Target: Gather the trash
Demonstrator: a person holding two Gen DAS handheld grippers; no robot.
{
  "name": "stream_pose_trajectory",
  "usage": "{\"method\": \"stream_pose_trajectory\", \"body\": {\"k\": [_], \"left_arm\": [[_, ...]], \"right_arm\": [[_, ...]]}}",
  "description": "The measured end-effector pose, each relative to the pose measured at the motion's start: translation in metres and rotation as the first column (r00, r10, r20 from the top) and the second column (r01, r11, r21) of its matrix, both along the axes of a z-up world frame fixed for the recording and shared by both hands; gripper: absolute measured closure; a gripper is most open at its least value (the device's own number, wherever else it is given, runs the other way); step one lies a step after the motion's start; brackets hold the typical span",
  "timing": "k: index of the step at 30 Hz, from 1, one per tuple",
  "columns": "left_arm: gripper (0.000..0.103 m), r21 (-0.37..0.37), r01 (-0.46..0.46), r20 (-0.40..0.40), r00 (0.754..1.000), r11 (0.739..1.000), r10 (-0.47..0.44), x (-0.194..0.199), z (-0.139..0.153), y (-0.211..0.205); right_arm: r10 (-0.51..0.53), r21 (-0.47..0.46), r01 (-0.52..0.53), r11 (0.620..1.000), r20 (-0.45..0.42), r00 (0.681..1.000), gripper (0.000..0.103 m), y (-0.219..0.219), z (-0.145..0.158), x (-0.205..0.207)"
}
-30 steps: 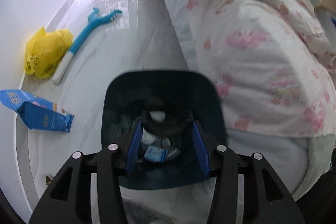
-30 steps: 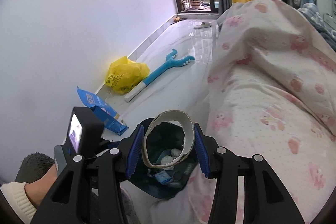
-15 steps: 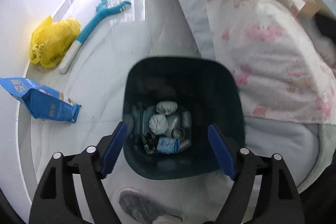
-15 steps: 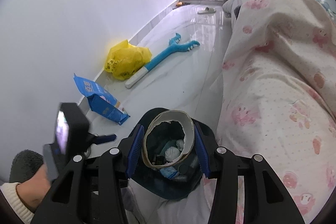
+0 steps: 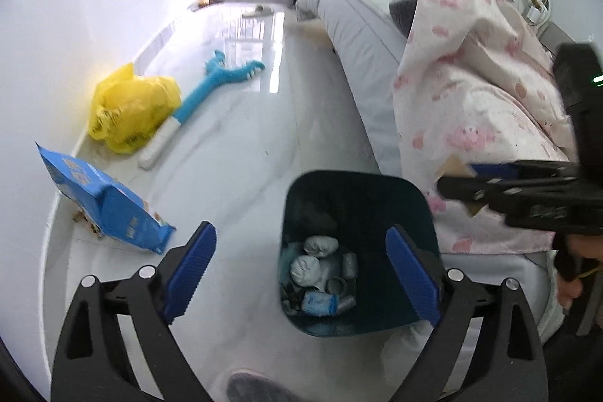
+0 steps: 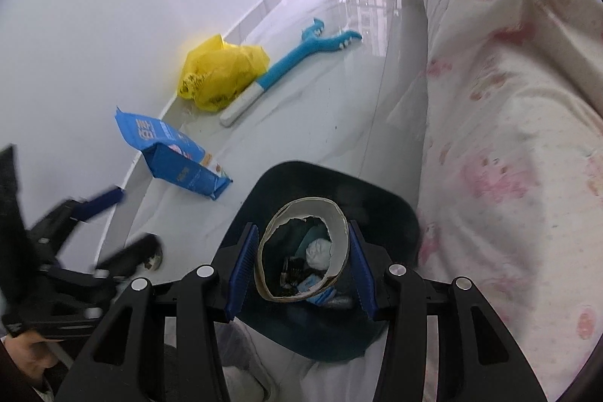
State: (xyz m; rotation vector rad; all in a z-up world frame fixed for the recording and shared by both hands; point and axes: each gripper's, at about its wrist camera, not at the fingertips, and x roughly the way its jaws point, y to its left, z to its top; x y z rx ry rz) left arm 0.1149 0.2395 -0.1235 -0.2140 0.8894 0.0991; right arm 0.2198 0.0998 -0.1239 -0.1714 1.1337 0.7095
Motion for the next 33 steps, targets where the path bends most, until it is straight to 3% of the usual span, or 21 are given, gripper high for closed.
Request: {"method": "stream_pose_trajectory", "body": {"k": [8, 13, 20, 24, 33], "left_arm": [[0.008, -0.008, -0.014, 0.097, 0.995, 1.000, 0.015, -0.018, 0.029, 0.011], [0.008, 0.026, -0.009, 0.151, 0.989, 1.000, 0.005, -0.033, 0.048, 0.010], [0.006, 0.031, -0.045, 0.218, 0.975, 0.999, 0.037, -0.046, 0.074, 0.013], [0.006, 0.058, -0.049, 0.221, 0.975, 0.997, 0.035, -0.046, 0.083, 0.002], [0.005, 0.108, -0.046, 0.264, 0.964, 0.993, 0.016, -0.062, 0.102, -0.026]], "right_arm": [[0.020, -0.080, -0.025, 0.996, -0.059, 0.998, 0.054, 0.023, -0.042, -0.002], [0.050, -0.146, -0.063, 0.987, -0.088, 0.995, 0.054, 0.030, -0.070, -0.004], [0.043, -0.138, -0.058, 0.989, -0.109, 0.993, 0.035, 0.020, -0.081, -0.008], [0.029, -0.112, -0.037, 0.993, -0.076, 0.997, 0.035, 0.011, -0.066, -0.014], [-0.001, -0.021, 0.003, 1.000, 0.087, 0.996, 0.021, -0.025, 0.000, -0.034]]}}
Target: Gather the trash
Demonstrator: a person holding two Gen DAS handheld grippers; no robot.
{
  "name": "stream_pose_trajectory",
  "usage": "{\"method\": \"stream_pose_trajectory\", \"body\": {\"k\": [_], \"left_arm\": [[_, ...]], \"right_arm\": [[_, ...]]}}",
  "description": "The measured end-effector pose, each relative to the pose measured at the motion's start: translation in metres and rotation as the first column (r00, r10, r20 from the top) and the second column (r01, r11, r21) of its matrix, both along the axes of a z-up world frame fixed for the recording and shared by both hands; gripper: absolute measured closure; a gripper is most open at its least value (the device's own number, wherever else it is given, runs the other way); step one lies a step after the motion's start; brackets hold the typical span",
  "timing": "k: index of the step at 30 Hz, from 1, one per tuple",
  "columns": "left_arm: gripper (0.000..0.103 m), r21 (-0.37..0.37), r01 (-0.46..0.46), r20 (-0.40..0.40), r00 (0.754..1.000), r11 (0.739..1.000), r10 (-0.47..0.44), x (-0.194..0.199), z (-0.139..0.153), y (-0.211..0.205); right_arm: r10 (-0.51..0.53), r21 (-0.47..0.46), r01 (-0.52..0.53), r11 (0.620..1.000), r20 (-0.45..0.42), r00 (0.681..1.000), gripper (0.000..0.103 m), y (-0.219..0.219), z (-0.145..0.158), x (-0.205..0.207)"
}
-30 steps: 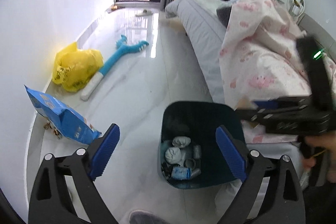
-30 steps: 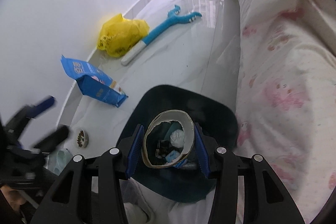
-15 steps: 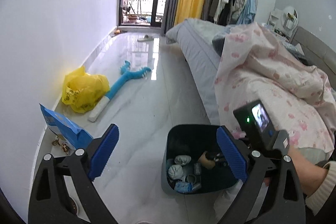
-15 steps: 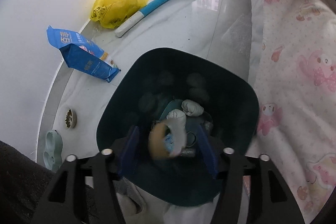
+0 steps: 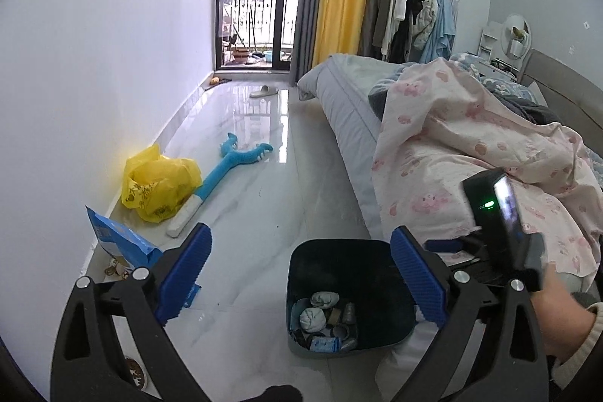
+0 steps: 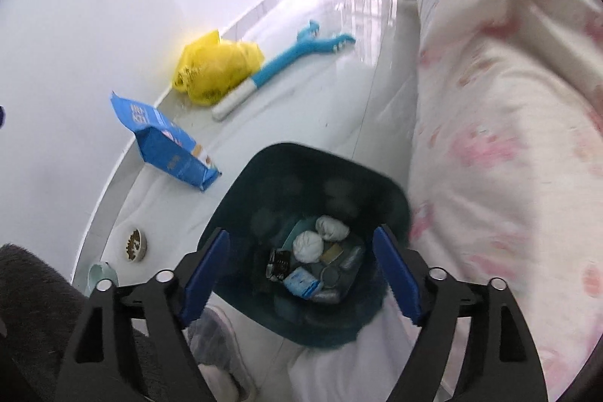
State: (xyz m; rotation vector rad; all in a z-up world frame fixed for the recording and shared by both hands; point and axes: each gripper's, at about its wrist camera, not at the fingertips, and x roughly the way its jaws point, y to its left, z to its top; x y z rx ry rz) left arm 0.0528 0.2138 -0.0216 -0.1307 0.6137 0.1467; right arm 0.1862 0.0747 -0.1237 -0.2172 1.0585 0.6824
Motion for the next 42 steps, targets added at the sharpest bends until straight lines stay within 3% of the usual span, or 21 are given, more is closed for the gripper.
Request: {"method": "stream_pose_trajectory", "body": {"k": [8, 17, 22, 32, 39, 42], "left_arm": [[0.003, 0.043, -0.013, 0.048, 0.999, 0.999, 0.011, -0.012, 0.019, -0.030], [0.003, 0.104, -0.018, 0.132, 0.991, 0.994, 0.004, -0.025, 0.035, -0.067], [0.003, 0.139, 0.013, 0.162, 0.986, 0.990, -0.035, -0.030, 0.039, -0.090], [0.003, 0.158, 0.027, 0.273, 0.960, 0.987, -0.070, -0.056, 0.048, -0.120], [0.003, 0.132, 0.024, 0.292, 0.954, 0.991, -0.062, -0.071, 0.042, -0.128], [0.003, 0.143, 0.020, 0.312, 0.948, 0.989, -0.065, -0.079, 0.042, -0.133]], "right_arm": [[-0.086, 0.083, 0.075, 0.994, 0.135, 0.987, 0.015, -0.064, 0.061, -0.023], [-0.179, 0.148, 0.137, 0.979, 0.325, 0.929, 0.004, -0.133, 0.120, -0.057], [-0.224, 0.166, 0.167, 0.972, 0.434, 0.873, 0.004, -0.174, 0.143, -0.082], [-0.402, 0.292, 0.286, 0.913, 0.515, 0.757, 0.003, -0.262, 0.171, -0.140], [-0.493, 0.366, 0.335, 0.868, 0.557, 0.668, 0.003, -0.297, 0.175, -0.187], [-0.492, 0.367, 0.330, 0.869, 0.587, 0.643, 0.003, -0.304, 0.170, -0.200]]}}
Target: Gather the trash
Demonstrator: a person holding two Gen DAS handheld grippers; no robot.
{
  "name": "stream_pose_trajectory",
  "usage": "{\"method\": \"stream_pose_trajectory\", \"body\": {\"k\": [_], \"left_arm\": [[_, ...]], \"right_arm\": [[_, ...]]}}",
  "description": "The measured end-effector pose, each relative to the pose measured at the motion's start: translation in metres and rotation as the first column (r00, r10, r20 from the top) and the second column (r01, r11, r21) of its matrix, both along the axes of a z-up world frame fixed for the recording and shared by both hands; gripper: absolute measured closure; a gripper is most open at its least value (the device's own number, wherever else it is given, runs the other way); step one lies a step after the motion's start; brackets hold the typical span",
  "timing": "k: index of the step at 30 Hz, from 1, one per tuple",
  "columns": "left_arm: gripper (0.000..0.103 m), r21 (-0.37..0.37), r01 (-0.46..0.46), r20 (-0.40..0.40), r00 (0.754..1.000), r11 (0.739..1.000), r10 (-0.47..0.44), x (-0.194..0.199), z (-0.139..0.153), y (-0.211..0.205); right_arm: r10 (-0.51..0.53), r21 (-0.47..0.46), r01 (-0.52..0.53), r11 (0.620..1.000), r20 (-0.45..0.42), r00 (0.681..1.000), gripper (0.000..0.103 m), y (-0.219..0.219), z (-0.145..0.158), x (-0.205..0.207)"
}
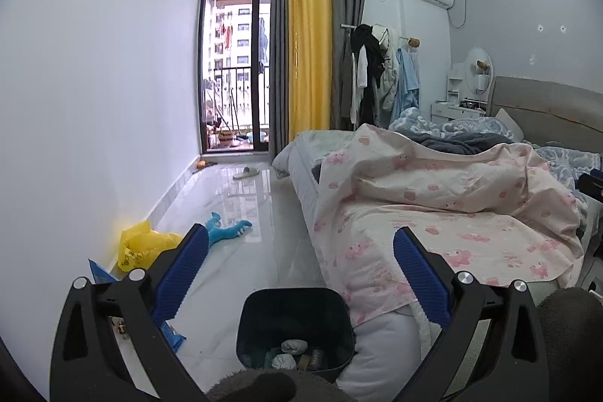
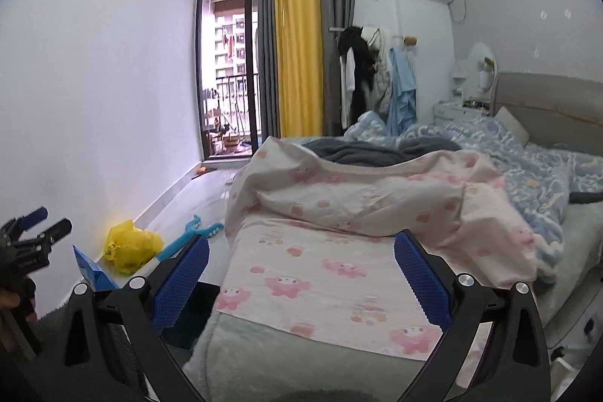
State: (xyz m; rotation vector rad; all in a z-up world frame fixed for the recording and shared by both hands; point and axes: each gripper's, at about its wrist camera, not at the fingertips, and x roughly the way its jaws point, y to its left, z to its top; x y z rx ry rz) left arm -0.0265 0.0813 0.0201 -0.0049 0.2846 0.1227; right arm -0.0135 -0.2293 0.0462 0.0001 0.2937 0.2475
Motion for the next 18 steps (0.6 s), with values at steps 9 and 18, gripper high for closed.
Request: {"method": "stream_pose_trajectory", "body": {"k": [9, 18], "left_arm": [[0.003, 0.029, -0.019, 0.038, 0.999, 0.999, 0.018, -0.012, -0.003, 0.002], [0.003, 0.046, -0.017, 0.022, 1.000, 0.999, 0.016, -0.008, -0.008, -0.004]], "right_arm": [[0.036, 0.008, -0.036, 0.999, 0.018, 0.999, 0.003, -0.004, -0.012, -0.014], [0.093, 0.053, -0.093, 0.994, -0.001, 0.996, 0.003, -0.010, -0.014, -0.012]]}}
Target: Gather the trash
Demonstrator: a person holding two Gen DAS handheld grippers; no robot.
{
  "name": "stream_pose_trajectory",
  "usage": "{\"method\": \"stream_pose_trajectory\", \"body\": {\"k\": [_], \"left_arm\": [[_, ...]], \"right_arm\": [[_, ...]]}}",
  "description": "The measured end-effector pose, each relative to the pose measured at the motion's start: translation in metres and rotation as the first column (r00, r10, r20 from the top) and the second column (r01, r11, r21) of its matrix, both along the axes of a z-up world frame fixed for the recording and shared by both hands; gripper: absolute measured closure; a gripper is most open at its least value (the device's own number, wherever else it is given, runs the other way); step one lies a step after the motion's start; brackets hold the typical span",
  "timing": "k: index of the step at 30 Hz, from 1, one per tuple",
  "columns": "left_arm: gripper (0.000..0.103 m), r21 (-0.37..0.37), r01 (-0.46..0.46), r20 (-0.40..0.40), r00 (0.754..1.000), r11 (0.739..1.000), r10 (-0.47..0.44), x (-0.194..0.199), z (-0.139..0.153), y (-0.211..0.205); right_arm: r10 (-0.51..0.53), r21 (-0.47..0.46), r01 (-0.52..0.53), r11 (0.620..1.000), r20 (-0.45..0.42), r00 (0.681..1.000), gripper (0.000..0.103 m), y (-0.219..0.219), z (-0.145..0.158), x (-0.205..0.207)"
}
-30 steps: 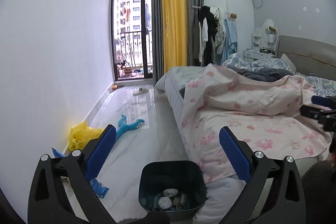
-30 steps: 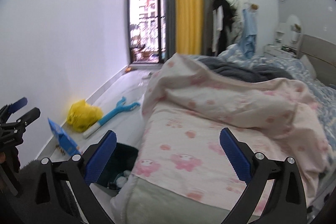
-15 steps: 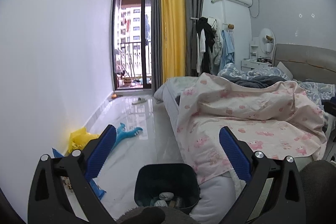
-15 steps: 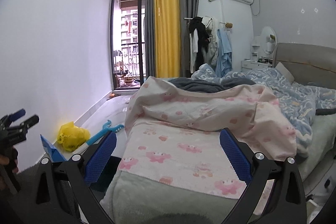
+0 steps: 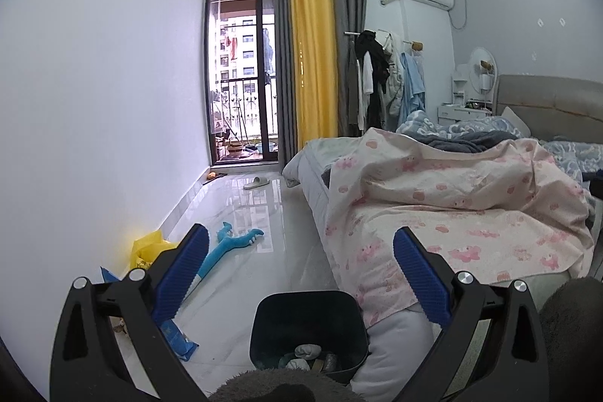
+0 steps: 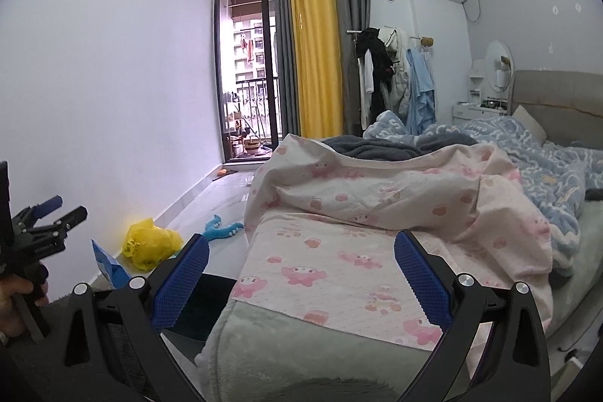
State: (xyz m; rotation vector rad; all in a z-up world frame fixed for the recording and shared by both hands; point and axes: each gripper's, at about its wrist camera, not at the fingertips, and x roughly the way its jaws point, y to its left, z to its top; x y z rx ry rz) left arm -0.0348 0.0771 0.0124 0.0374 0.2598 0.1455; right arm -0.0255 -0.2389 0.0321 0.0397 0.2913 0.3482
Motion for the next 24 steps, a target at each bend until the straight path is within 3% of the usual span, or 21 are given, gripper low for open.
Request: {"method": "stream_pose_trajectory", "body": {"k": [5, 24], "left_arm": [[0.003, 0.020, 0.005, -0.012, 1.000, 1.000, -0.005, 0.001, -0.002, -0.003], [0.003, -0.007, -0.002, -0.040, 0.999, 1.000, 0.002, 0.005, -0.005, 0.003]], "right_arm": [[0.017, 0.030, -0.017, 0.999, -0.005, 1.000, 0.003, -0.003, 0.000, 0.000], [0.047, -0.010, -0.047, 0.999, -0.001, 0.999, 0.003, 0.008, 0.000, -0.003]]}}
